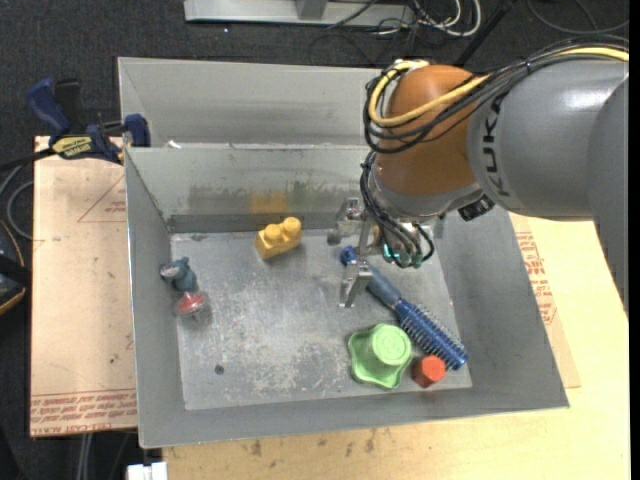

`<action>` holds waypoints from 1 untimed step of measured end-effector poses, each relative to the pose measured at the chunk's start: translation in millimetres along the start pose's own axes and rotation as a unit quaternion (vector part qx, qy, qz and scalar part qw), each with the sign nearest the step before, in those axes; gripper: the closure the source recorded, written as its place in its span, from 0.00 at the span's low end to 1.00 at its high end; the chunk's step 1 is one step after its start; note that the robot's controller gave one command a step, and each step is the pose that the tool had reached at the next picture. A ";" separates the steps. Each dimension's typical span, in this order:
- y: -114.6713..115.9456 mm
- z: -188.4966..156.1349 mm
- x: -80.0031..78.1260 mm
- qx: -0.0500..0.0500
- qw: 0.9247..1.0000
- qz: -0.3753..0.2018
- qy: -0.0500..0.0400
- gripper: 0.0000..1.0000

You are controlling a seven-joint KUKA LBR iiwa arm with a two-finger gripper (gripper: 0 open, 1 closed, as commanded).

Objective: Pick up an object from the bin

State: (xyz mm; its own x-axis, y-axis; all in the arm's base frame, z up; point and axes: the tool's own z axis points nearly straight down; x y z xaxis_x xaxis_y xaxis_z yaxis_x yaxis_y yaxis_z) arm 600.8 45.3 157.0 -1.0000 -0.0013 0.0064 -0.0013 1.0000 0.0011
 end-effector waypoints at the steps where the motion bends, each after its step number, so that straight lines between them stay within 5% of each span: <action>1: -67.5 57.5 -25.8 0.002 1.000 0.008 -0.002 0.00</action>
Offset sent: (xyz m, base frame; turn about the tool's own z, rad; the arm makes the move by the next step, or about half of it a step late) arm 0.0260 -0.0629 -0.0536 0.0095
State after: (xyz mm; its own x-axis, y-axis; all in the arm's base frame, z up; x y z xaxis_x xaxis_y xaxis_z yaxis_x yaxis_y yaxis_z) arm 626.3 -22.1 99.2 -0.9999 0.0153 0.0021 0.0153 0.9999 -0.0022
